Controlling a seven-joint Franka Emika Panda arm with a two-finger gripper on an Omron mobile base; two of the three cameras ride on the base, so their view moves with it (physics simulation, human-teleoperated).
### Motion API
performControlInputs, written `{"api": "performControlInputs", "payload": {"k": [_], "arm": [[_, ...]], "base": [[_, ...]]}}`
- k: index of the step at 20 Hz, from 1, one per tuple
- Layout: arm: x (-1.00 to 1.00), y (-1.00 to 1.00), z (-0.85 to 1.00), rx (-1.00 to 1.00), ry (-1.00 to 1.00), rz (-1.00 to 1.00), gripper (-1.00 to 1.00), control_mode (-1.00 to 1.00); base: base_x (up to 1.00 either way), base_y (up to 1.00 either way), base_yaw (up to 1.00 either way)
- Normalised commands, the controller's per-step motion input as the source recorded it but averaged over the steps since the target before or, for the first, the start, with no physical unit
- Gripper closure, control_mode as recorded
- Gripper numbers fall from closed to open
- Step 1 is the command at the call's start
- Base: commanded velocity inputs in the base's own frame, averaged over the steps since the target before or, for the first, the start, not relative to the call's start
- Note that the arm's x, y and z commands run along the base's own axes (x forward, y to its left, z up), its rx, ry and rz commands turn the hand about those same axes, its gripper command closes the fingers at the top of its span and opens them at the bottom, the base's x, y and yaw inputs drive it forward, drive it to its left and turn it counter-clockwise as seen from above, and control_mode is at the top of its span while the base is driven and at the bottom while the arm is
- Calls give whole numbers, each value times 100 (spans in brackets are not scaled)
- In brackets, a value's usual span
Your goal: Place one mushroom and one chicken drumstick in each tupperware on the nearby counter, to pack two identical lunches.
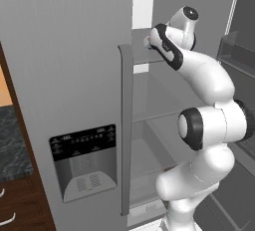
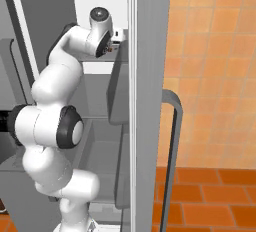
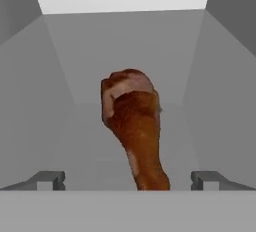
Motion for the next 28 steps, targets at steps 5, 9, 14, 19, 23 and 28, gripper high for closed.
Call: {"api": "performControlInputs", "payload": {"k": [5, 9, 14, 19, 23, 28], "arm": [[67, 0, -20, 0, 0, 1, -100, -100], [68, 0, -20, 0, 0, 1, -100, -100], [22, 12, -55, -9, -2, 1, 100, -100], [-26, 17, -68, -8, -4, 0, 100, -100], [-100, 1, -54, 0, -3, 0, 100, -100], [-100, 0, -14, 0, 0, 0, 100, -100]], "base": [[0, 0, 0], [0, 0, 0], [0, 0, 0], [0, 0, 0], [0, 0, 0], [0, 0, 0]]}}
